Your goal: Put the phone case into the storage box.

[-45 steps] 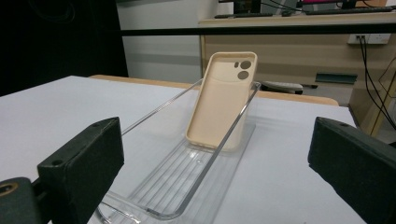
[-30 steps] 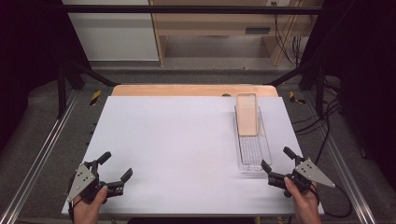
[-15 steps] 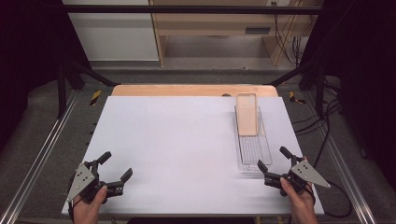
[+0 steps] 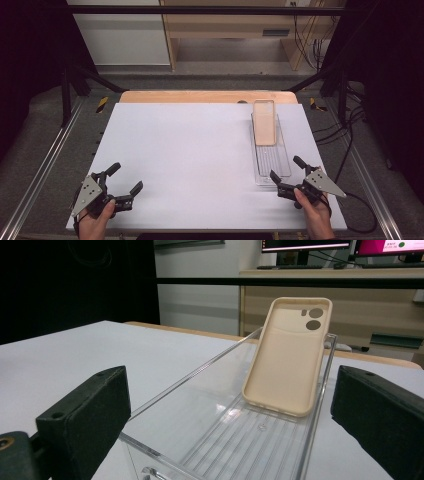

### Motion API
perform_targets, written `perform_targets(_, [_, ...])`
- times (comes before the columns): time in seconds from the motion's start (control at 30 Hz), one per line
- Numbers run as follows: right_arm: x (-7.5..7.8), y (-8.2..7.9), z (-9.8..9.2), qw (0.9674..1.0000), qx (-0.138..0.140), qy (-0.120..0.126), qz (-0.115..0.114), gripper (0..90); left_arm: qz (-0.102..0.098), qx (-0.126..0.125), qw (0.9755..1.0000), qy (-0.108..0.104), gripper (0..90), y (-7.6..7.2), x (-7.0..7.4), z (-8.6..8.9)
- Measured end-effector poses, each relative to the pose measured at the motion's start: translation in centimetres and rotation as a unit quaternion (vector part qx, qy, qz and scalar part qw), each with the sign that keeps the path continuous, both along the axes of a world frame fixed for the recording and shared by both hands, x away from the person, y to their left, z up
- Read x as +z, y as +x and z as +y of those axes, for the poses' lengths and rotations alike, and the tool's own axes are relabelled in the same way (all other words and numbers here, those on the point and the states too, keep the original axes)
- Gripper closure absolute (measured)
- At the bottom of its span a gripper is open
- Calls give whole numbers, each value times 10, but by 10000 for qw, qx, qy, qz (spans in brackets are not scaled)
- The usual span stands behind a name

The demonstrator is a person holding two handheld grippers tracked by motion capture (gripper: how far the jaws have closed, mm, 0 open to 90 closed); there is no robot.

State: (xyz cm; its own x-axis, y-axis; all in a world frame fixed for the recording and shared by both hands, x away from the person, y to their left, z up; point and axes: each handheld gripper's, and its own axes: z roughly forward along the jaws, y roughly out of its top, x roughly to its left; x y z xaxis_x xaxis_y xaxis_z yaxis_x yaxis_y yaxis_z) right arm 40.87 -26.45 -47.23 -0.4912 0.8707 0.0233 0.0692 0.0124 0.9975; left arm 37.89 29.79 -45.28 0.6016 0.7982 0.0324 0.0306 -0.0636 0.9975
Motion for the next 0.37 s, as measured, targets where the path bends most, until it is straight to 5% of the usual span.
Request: perform_targets(0.37, [-1, 2, 4, 9998, -67, 9, 171, 31, 3, -61, 10000, 21, 18, -1, 1, -1])
